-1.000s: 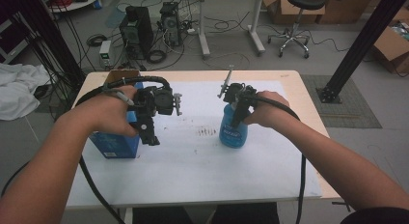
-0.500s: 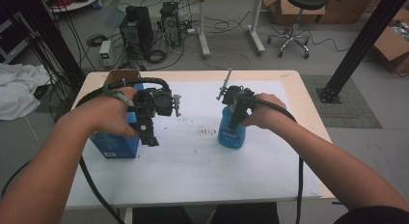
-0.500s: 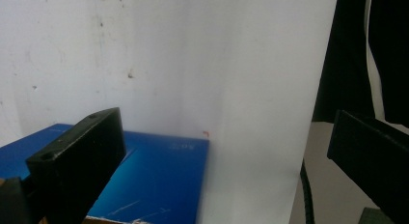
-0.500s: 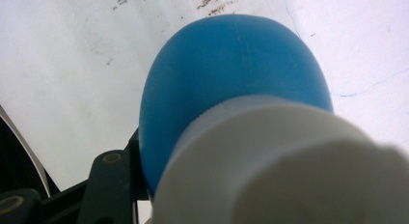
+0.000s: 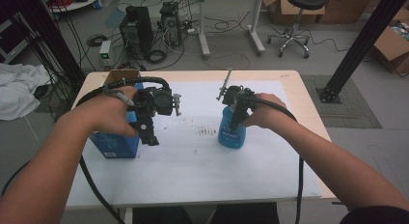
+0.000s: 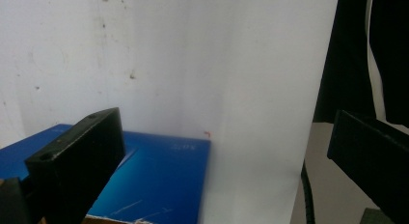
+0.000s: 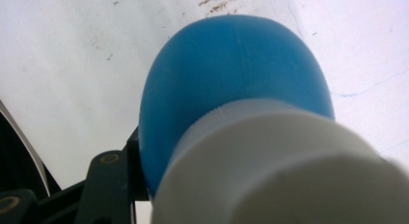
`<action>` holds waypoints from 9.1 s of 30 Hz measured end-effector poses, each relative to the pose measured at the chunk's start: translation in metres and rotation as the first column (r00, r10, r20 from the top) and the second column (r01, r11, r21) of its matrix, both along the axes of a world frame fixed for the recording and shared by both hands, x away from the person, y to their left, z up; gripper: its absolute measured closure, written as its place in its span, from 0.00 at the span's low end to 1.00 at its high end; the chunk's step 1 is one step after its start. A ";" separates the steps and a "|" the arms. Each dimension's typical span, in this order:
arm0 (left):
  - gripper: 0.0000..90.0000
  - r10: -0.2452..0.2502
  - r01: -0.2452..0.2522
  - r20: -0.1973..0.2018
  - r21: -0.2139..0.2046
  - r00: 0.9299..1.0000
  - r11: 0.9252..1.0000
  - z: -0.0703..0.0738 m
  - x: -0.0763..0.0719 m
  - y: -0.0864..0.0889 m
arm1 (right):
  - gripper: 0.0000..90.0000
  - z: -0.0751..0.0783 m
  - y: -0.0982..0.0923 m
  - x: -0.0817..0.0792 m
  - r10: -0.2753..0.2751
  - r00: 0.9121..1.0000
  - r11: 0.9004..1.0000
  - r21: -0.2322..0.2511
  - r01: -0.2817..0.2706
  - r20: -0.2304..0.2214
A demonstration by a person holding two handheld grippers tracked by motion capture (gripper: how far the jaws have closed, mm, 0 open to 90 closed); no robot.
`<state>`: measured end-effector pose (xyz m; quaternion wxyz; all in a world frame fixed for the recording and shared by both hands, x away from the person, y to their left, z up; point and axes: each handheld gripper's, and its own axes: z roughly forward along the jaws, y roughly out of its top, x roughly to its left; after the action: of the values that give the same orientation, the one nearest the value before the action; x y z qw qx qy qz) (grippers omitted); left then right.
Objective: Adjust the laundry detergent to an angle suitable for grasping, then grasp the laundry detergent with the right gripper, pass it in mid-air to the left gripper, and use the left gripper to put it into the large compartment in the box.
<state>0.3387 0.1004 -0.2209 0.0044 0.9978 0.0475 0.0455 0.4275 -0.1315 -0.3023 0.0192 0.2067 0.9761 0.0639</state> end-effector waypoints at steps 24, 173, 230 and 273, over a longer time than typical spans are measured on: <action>0.00 0.013 -0.012 -0.008 0.007 1.000 1.000 0.000 0.000 0.003 | 0.30 0.009 -0.001 0.004 0.028 1.000 0.999 0.026 -0.028 0.011; 0.00 -0.050 0.050 0.007 -0.012 0.999 0.999 0.006 0.008 -0.007 | 0.00 -0.004 -0.111 -0.029 0.120 0.975 0.915 0.360 -0.181 0.187; 0.00 -0.051 0.052 0.012 -0.010 0.999 0.999 0.005 0.006 -0.007 | 0.00 -0.094 -0.088 -0.026 -0.054 0.970 0.711 0.691 -0.131 0.238; 0.00 -0.037 0.037 0.018 -0.007 0.999 0.999 0.003 0.004 -0.002 | 0.24 -0.110 -0.081 -0.027 -0.118 0.941 0.635 0.753 -0.174 0.317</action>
<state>0.3431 0.0983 -0.2178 0.0094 0.9981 0.0290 0.0541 0.4001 -0.2128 -0.4121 0.0944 0.1656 0.8392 0.5093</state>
